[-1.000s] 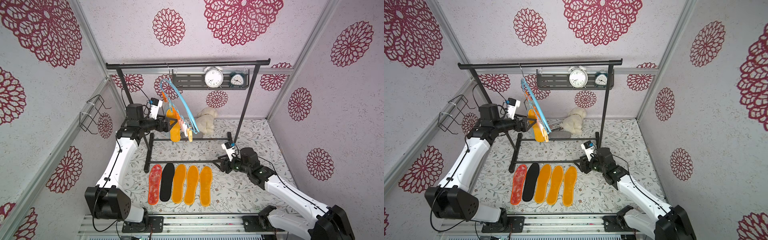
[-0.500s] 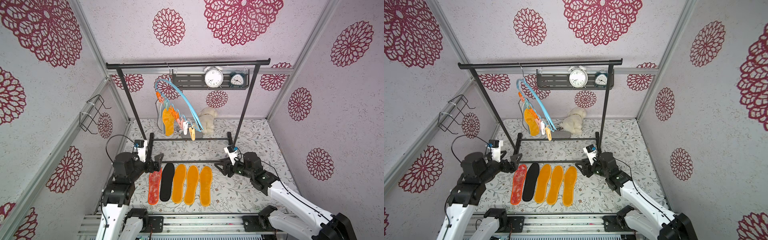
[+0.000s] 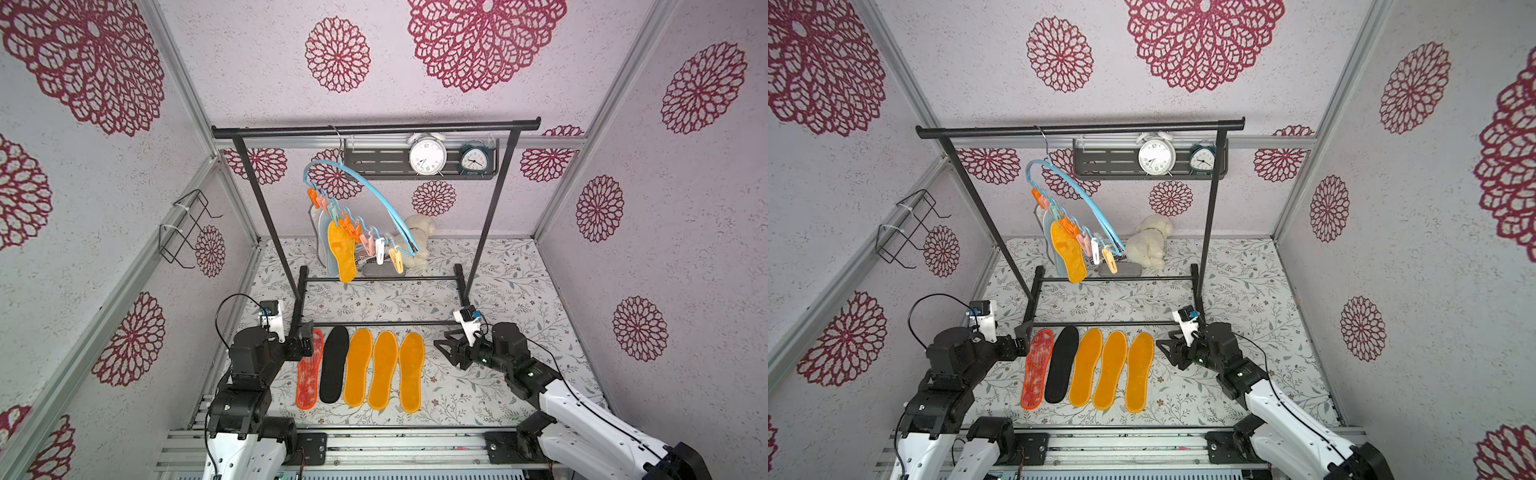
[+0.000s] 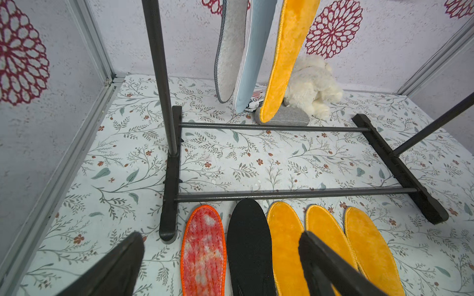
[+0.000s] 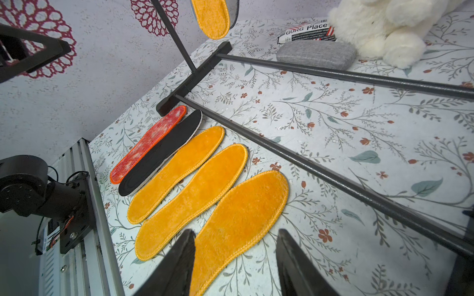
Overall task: Take the shoe insoles off the hanger
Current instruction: Remove the insole from the hanger.
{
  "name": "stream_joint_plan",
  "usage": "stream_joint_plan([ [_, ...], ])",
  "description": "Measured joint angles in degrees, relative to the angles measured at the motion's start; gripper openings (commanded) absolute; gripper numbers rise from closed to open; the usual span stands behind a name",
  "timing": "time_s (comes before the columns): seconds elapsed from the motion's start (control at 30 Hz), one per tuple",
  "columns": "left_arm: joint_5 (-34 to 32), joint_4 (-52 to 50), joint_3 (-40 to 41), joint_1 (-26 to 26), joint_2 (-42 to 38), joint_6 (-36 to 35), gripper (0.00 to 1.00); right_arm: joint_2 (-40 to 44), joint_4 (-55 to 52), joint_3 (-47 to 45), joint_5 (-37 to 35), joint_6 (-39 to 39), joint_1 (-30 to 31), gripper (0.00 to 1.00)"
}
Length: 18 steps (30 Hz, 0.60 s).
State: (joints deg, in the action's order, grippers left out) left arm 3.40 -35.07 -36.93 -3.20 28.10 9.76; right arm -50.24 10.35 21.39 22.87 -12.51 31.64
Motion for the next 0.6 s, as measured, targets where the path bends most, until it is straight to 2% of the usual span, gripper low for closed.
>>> stream_joint_plan([
  [0.1,0.11,0.0,0.0,-0.04,-0.15,0.15,0.97,-4.07,3.28,1.05,1.4,0.0,0.0,0.54],
  [0.27,0.33,-0.15,0.0,-0.17,-0.39,0.22,0.97,-17.38,9.94,8.57,4.87,0.0,-0.04,0.53],
  [0.6,0.92,-0.42,-0.09,-0.31,-0.42,0.22,0.97,-51.15,25.88,41.66,14.95,-3.19,-0.28,0.56],
])
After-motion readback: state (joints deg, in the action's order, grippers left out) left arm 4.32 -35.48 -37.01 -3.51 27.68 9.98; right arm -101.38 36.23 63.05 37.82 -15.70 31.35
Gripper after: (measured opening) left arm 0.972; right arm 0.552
